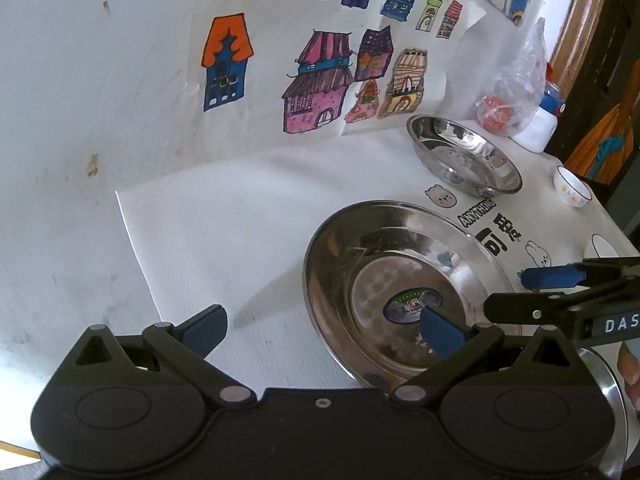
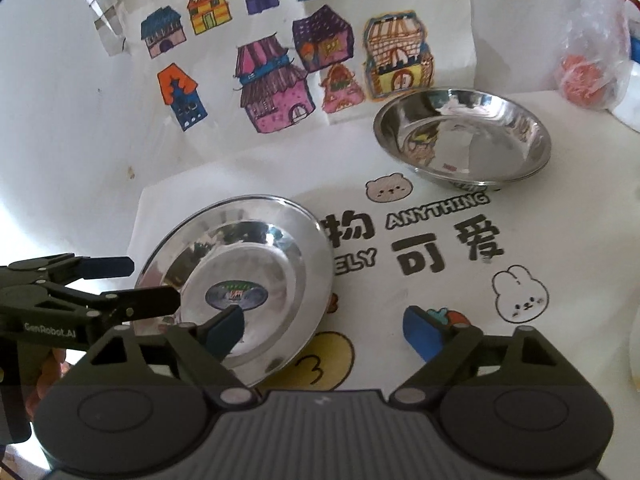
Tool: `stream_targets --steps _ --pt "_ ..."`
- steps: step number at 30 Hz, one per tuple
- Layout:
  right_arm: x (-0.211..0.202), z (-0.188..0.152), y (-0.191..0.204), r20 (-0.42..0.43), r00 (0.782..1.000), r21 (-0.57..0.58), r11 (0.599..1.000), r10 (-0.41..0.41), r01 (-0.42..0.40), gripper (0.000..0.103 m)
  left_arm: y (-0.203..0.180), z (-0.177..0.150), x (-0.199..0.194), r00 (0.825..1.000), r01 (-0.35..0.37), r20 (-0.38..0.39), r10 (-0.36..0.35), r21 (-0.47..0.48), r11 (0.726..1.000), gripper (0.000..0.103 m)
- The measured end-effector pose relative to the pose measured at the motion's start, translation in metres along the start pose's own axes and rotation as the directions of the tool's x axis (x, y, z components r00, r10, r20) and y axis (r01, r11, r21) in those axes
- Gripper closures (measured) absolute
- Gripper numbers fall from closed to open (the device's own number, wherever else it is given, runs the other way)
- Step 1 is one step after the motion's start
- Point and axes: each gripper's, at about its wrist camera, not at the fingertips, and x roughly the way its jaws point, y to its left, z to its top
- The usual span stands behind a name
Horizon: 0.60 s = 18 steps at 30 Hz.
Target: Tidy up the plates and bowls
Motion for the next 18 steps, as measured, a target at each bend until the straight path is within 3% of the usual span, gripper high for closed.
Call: stream_targets --steps 4,8,13,18 --pt "0.0056 0.0001 -0.0024 -0.009 1.0 0.006 1.0 0.016 -0.016 0.022 0.0013 -0.0001 0.002 1.0 0.002 -0.003 -0.002 -0.012 1.0 0.002" --pt "0.0071 0.0024 -0.0033 -0.011 1.0 -0.002 1.0 0.025 -0.025 0.04 0.0019 0.0005 0.0021 1.0 0.004 -0.001 -0.004 -0.02 1.0 0.008" --pt "0.0068 0.0029 -0.0033 -0.012 0.999 -0.002 0.999 0.035 -0.035 0.052 -0.0002 0.0007 0.0004 1.0 0.017 0.006 -0.017 -0.032 0.999 0.017" --pt "0.0062 0.0014 -0.0046 -0.013 0.999 -0.001 0.999 0.044 -0.044 0.071 -0.0054 0.0009 0.0002 0.999 0.04 0.0 -0.04 -0.028 0.999 0.034"
